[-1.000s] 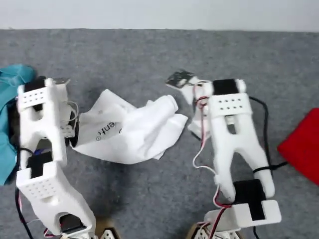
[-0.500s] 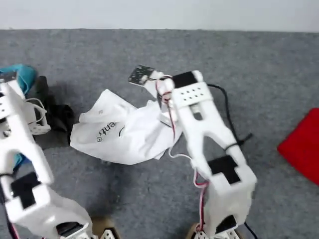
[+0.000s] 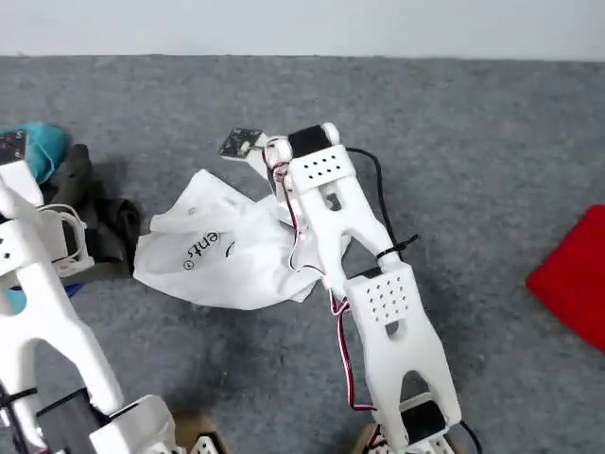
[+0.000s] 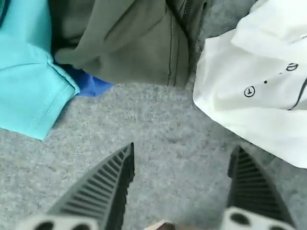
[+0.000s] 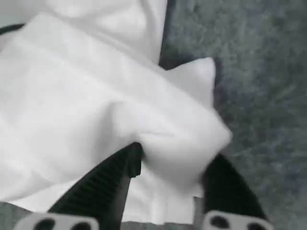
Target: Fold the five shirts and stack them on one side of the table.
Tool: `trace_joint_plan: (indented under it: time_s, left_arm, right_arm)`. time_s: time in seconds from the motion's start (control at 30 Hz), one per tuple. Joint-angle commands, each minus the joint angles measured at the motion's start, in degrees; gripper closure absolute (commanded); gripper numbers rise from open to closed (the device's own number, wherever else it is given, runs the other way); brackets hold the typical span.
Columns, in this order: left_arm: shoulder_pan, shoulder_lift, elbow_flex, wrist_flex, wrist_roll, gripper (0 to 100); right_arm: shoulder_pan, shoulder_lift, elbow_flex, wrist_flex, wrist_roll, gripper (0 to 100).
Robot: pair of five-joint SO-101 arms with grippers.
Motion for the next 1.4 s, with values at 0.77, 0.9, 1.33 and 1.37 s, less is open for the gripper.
trace_joint_plan:
  time_s: [0.77,0.9,1.33,1.37]
  left_arm:
    - [7.1,-0.5,0.0,1.6,-0.7,70]
    - [8.5,-0.5,0.0,1.6,-0.7,70]
    - [11.7,-1.0,2.2,1.8,-0.4,70]
    - [11.7,-1.1,3.0,1.8,-0.4,70]
  right_arm:
    - [-1.6,-85.8,93.1,1.3,5.5,94.2]
    - [1.1,-98.8,98.8,-0.5,0.4,71.3]
    - [1.5,-95.2,90.3,-10.2,-0.8,67.5]
    - [1.5,-92.0,91.4,-12.5,-1.2,67.5]
